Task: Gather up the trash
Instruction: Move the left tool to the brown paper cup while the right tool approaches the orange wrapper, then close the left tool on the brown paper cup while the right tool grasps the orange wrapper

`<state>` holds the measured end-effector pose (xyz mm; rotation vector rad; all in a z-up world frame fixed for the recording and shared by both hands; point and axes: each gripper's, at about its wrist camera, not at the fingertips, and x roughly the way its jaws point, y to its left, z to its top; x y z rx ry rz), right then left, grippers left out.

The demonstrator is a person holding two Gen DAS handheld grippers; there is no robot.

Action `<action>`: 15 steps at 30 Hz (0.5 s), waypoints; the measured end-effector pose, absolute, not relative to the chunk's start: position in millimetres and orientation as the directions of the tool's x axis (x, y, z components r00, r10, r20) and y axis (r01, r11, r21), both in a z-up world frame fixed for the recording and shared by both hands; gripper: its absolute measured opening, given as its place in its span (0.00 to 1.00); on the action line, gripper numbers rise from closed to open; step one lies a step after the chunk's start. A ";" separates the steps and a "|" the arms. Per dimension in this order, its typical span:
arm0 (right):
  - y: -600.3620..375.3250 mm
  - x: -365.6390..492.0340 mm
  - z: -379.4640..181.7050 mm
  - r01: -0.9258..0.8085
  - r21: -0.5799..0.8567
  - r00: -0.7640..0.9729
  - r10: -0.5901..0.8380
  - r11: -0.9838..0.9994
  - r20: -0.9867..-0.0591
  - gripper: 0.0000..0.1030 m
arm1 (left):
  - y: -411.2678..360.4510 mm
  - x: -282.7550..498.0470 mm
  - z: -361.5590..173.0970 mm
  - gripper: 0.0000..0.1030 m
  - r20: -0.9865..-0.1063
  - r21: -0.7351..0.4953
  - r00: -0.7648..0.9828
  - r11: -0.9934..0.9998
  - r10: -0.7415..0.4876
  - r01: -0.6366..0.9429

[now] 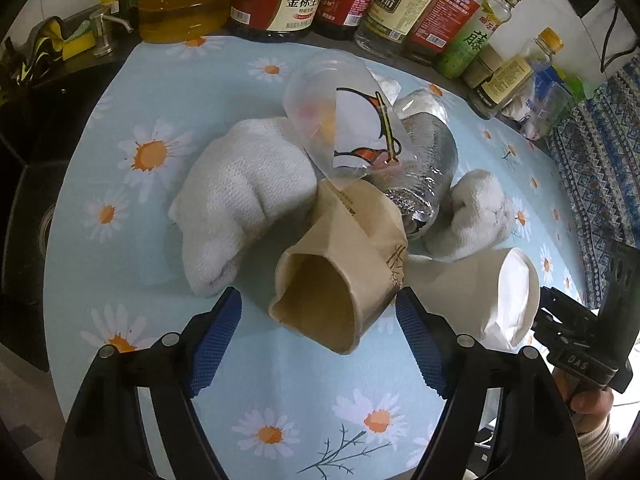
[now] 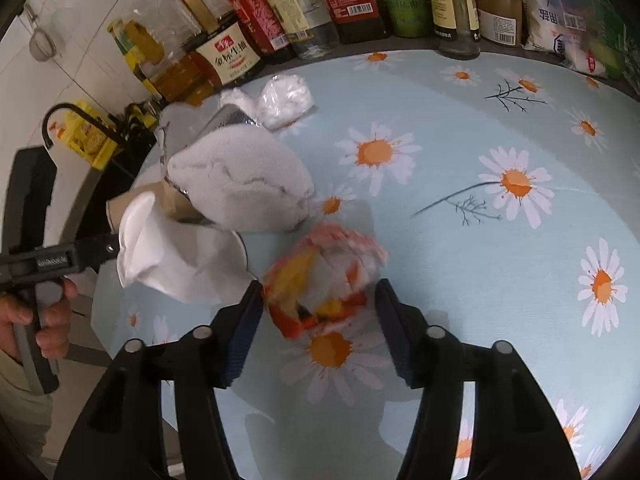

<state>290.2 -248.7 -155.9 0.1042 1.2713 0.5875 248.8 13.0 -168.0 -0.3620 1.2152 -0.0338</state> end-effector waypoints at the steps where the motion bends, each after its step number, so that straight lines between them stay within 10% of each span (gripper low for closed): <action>1: -249.4 291.6 -155.7 -0.351 0.387 0.176 0.466 0.853 -0.867 0.63 | 13.1 250.0 -168.6 0.75 -0.909 -0.291 0.356 0.942 -0.217 -0.168; 15: -241.9 291.3 -157.7 -0.391 0.396 0.164 0.486 0.831 -0.858 0.48 | 11.4 255.4 -167.6 0.61 -0.897 -0.290 0.389 0.944 -0.210 -0.158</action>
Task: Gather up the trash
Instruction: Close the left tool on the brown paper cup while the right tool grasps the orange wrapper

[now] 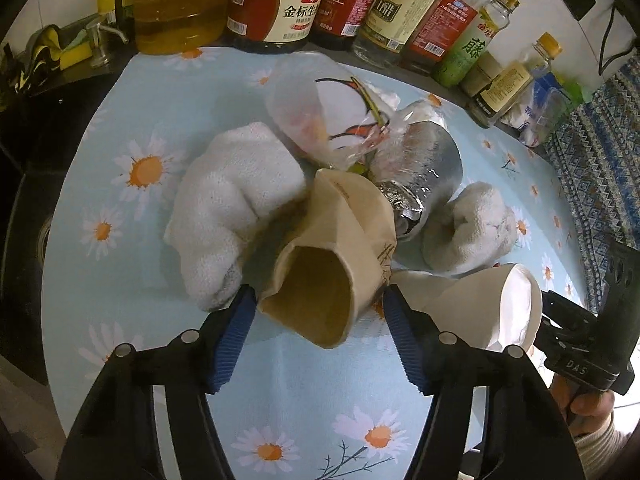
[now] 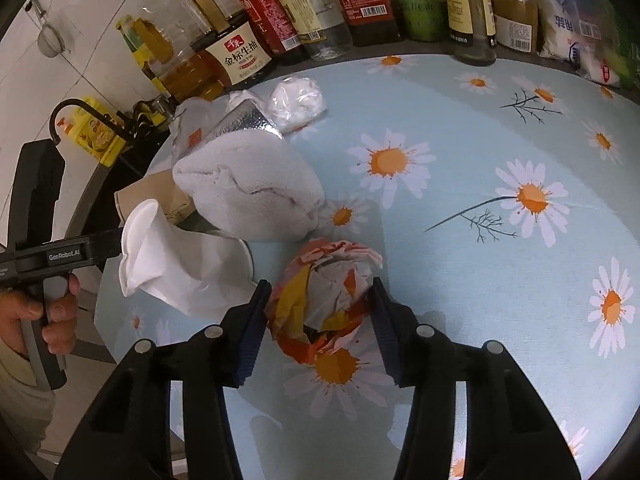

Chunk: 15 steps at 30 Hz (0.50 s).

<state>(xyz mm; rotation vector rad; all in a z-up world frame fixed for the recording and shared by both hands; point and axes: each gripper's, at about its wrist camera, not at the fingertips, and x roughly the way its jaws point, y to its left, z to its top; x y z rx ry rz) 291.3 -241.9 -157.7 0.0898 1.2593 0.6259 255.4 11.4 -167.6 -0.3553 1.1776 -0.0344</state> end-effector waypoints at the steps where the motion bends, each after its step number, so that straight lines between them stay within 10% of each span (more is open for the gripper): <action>1: -241.9 290.7 -157.1 -0.391 0.393 0.168 0.485 0.832 -0.858 0.48 | 11.4 255.1 -166.9 0.58 -0.895 -0.291 0.392 0.944 -0.211 -0.156; 15: -251.6 270.2 -136.7 -0.371 0.373 0.229 0.473 0.850 -0.851 0.48 | 8.2 224.5 -158.8 0.41 -0.875 -0.310 0.429 0.941 -0.226 -0.135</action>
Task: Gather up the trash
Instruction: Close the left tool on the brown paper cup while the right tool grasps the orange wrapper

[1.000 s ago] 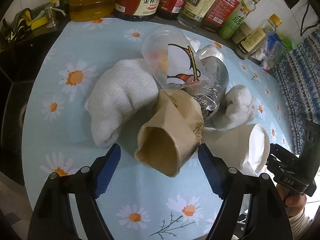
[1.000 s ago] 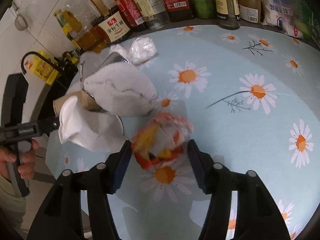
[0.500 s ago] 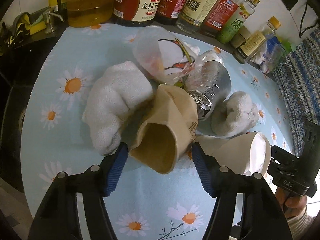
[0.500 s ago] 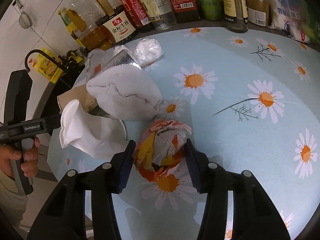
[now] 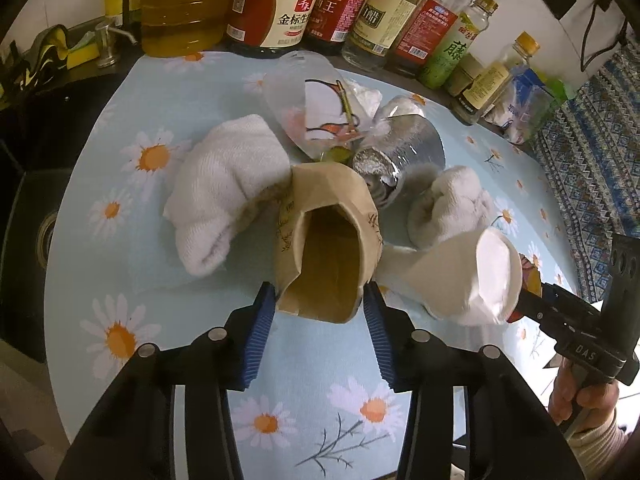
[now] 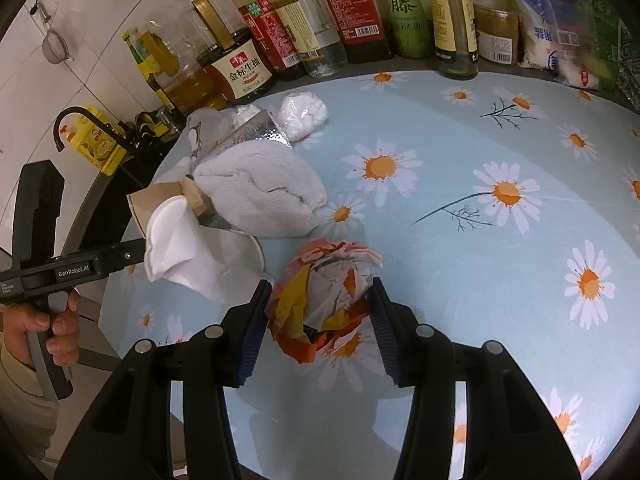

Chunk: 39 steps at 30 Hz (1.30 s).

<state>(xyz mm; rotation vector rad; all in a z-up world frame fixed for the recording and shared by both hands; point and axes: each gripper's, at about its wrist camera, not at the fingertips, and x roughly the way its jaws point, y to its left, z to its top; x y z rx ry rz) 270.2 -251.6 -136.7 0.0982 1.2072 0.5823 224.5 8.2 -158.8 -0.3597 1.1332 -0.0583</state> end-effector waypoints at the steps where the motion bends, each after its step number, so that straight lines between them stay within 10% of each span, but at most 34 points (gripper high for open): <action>1: -252.1 267.9 -135.2 -0.369 0.374 0.232 0.474 0.851 -0.850 0.48 | 8.6 221.3 -157.9 0.41 -0.873 -0.310 0.433 0.941 -0.224 -0.138; 18: -247.1 230.6 -116.1 -0.362 0.360 0.273 0.467 0.860 -0.841 0.48 | 15.9 177.4 -147.8 0.36 -0.861 -0.324 0.451 0.937 -0.236 -0.127; 25: -246.8 217.7 -115.8 -0.347 0.361 0.273 0.462 0.866 -0.844 0.48 | 23.8 166.2 -161.7 0.47 -0.889 -0.305 0.402 0.938 -0.219 -0.163; 32: -246.0 213.6 -114.2 -0.341 0.359 0.279 0.458 0.869 -0.844 0.48 | 27.5 168.4 -163.0 0.79 -0.901 -0.273 0.392 0.943 -0.183 -0.188; 39: -245.3 216.4 -115.4 -0.338 0.358 0.277 0.455 0.871 -0.846 0.48 | 33.6 183.4 -163.8 0.79 -0.903 -0.255 0.400 0.944 -0.154 -0.211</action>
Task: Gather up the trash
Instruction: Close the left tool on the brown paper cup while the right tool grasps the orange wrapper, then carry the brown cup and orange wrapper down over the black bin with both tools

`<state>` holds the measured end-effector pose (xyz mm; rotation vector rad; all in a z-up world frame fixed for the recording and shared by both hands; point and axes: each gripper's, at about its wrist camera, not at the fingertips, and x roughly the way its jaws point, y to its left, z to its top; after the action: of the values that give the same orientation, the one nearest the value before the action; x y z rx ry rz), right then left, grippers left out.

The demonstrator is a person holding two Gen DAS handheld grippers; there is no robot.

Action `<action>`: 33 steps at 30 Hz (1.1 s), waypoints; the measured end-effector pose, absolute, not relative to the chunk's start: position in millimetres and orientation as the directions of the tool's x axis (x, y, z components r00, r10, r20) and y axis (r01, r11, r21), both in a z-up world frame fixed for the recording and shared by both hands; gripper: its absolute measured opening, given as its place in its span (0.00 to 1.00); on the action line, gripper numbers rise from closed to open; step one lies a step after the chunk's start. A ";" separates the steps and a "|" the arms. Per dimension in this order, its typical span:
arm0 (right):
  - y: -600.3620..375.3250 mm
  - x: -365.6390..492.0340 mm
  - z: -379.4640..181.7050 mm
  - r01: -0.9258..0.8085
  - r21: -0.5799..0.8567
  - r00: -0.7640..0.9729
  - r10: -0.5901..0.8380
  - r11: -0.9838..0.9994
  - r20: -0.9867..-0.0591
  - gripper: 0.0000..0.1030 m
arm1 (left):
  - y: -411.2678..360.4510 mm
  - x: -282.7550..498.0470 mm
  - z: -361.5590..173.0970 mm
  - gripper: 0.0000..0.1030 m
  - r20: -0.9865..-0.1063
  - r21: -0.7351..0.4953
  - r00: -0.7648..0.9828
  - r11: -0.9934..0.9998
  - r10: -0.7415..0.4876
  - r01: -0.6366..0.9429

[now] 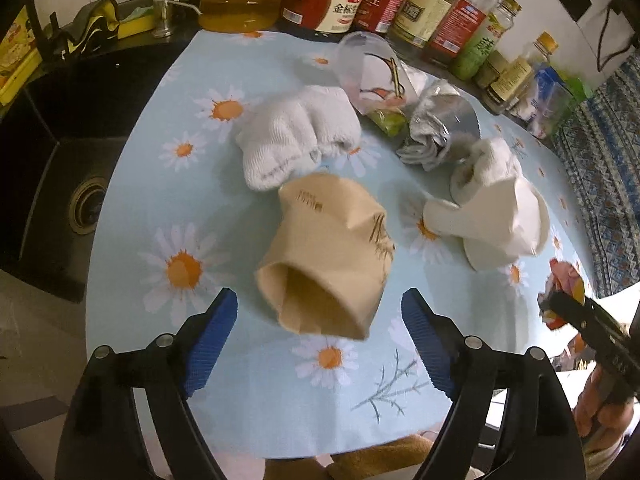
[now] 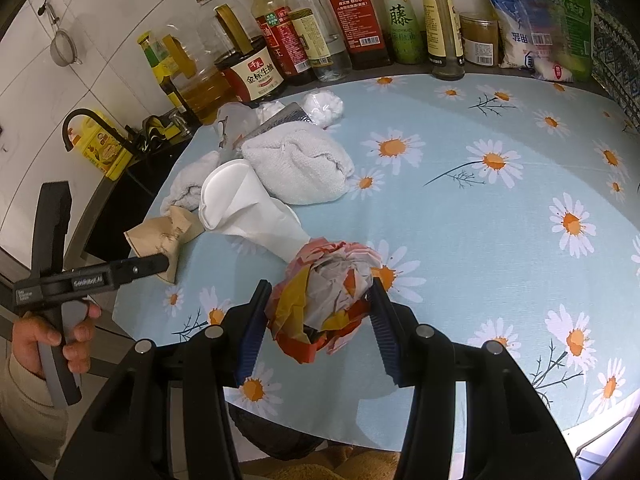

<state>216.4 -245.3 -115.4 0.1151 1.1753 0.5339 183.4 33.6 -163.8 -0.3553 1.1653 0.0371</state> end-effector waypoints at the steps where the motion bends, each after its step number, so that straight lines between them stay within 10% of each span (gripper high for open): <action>1: -245.3 217.4 -115.8 -0.337 0.357 0.276 0.454 0.871 -0.847 0.48 | 34.2 185.2 -163.0 0.79 -0.900 -0.260 0.407 0.942 -0.157 -0.211; 6: -245.8 222.1 -116.0 -0.332 0.354 0.277 0.449 0.874 -0.850 0.48 | 35.8 193.4 -159.4 0.76 -0.878 -0.295 0.445 0.933 -0.178 -0.208; 8: -245.7 222.6 -115.3 -0.334 0.349 0.280 0.446 0.876 -0.850 0.48 | 34.7 196.2 -161.7 0.55 -0.880 -0.300 0.434 0.933 -0.190 -0.199; 33: -228.4 164.6 -69.5 -0.349 0.309 0.378 0.435 0.885 -0.817 0.48 | 43.1 125.7 -112.1 0.49 -0.799 -0.345 0.556 0.932 -0.230 -0.111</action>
<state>164.6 -228.4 -69.5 0.0903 1.0719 0.5013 125.7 43.1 -112.1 -0.3795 0.9847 -0.0722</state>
